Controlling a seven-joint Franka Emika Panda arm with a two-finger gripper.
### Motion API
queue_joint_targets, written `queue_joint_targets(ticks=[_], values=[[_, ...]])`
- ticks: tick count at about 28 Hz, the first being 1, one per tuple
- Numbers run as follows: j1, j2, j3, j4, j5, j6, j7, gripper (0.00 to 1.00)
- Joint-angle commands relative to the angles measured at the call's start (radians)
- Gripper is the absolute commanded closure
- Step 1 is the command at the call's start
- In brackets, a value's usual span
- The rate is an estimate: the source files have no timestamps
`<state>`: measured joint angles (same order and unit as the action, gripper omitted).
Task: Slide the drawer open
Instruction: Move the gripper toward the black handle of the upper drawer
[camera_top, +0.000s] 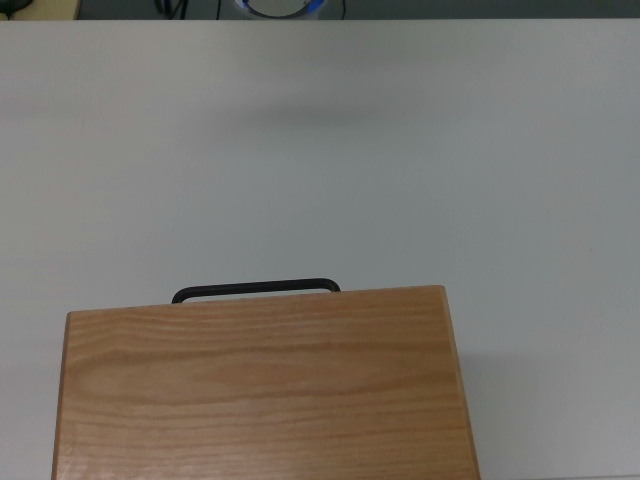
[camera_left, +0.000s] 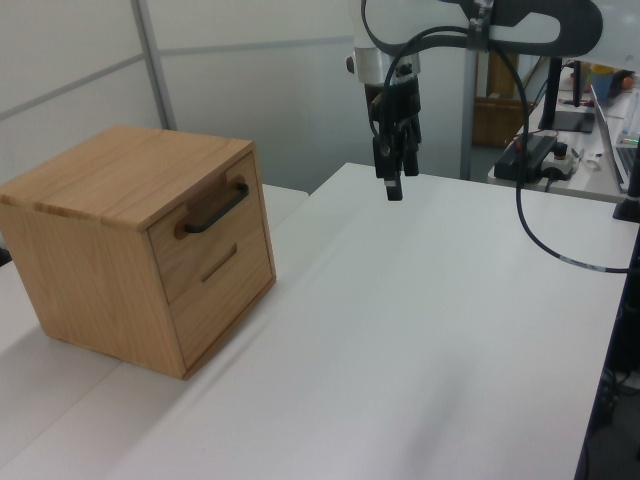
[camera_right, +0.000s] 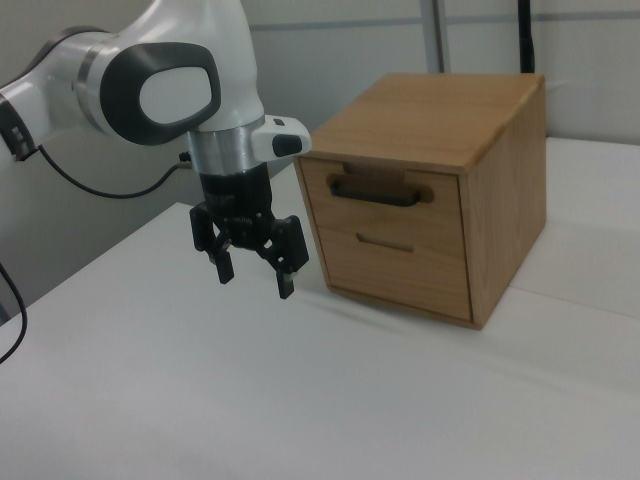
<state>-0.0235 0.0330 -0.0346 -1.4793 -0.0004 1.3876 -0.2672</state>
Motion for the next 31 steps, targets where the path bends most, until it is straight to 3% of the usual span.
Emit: queue_joint_targets(ticks=[1,3,7,9,10,13,19,23,25,26,31], values=[[-0.012,-0.007,-0.021,-0.018,-0.021,-0.038,-0.108,0.10],[-0.012,-0.005,-0.021,-0.010,-0.038,-0.071,-0.133,0.14],[0.007,-0.005,-0.007,-0.012,-0.122,-0.091,-0.118,0.01],[0.052,-0.002,0.005,-0.007,-0.189,-0.114,-0.065,0.00],[0.057,0.004,0.005,-0.006,-0.196,-0.113,-0.041,0.00],[0.063,0.015,0.007,-0.004,-0.190,-0.090,0.020,0.00],[0.088,0.048,0.009,-0.004,-0.096,0.054,0.350,0.00],[0.093,0.062,0.009,-0.045,-0.063,0.285,0.651,0.00],[0.093,0.091,0.015,-0.046,-0.056,0.391,0.930,0.00],[0.093,0.097,0.018,-0.044,-0.058,0.392,1.001,0.00],[0.093,0.096,0.042,-0.042,-0.053,0.398,1.141,0.00]])
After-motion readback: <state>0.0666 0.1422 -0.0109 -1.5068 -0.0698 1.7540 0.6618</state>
